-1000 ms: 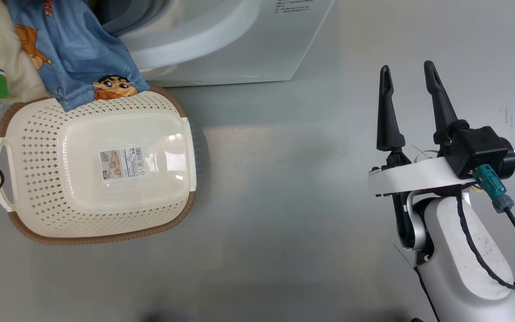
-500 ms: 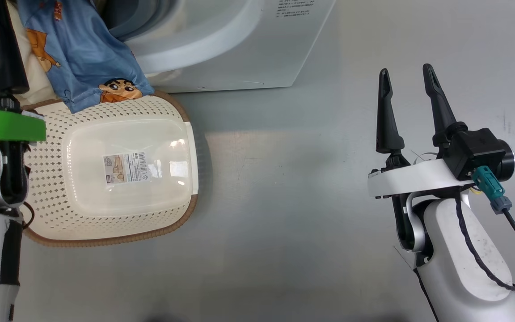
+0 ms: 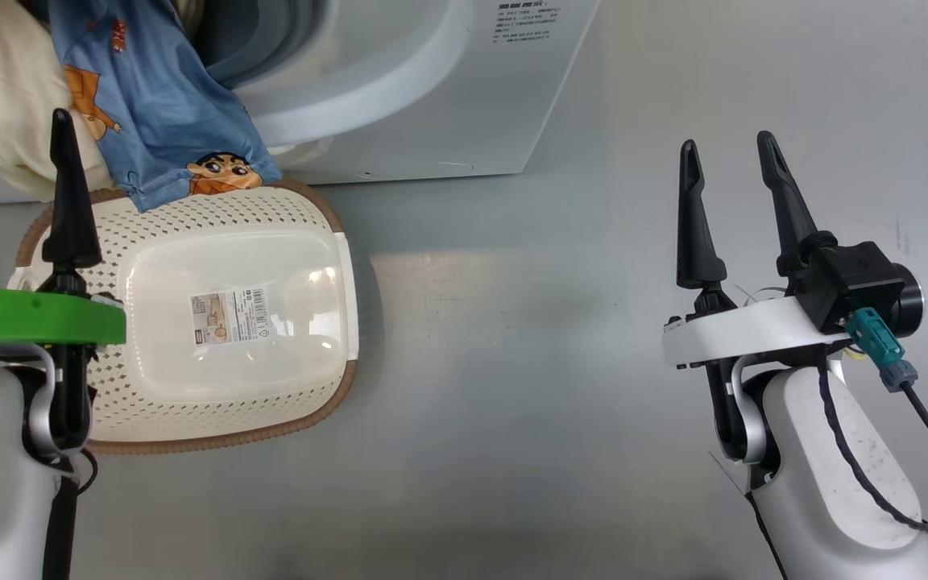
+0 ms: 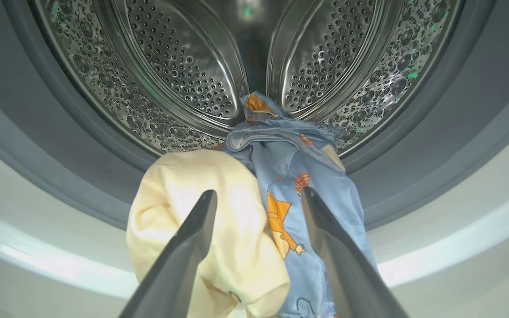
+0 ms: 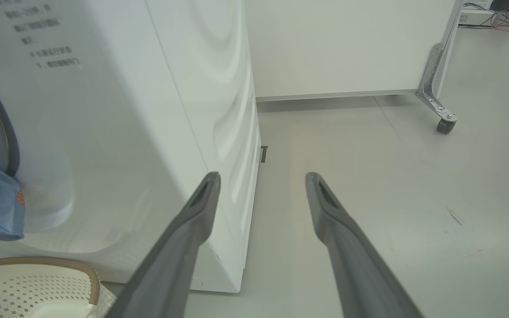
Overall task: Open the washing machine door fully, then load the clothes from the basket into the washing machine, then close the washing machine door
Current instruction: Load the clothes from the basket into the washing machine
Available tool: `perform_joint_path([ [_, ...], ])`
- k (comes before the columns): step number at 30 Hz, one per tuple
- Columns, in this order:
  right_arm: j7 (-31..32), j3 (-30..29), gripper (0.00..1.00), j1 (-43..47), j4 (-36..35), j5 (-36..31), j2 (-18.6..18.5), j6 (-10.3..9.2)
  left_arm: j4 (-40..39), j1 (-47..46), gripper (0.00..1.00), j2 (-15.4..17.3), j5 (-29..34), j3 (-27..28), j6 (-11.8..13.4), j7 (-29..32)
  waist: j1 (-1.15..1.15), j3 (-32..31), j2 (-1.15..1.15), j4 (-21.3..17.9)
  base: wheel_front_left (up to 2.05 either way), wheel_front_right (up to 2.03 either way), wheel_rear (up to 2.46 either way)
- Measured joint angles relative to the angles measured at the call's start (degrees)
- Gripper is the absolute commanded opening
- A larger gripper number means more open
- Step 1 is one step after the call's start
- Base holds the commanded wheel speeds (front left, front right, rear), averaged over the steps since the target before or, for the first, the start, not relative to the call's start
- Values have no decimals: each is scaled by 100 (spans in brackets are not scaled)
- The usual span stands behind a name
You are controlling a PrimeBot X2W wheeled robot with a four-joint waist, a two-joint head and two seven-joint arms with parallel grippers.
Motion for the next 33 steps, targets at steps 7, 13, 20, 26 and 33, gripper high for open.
perform_joint_path([
  [7,0,-31,100,2,0,-2,-1,41,-79,349,100,-74,85,102,55,0,0,-28,0,5,0,0,0],
  [13,0,-37,100,9,-1,-2,-1,42,-86,654,100,-183,142,232,73,0,0,-42,0,12,0,0,0],
  [20,0,-38,100,35,-3,-40,-1,57,-60,945,100,-325,188,232,73,0,0,-36,0,13,0,0,0],
  [26,0,-38,100,60,-4,-53,0,60,-49,1046,100,-437,267,276,73,0,0,-24,0,9,0,0,0],
  [33,0,-43,100,60,-4,-53,0,83,-48,1137,100,-471,335,430,73,0,0,-11,0,-7,0,0,0],
])
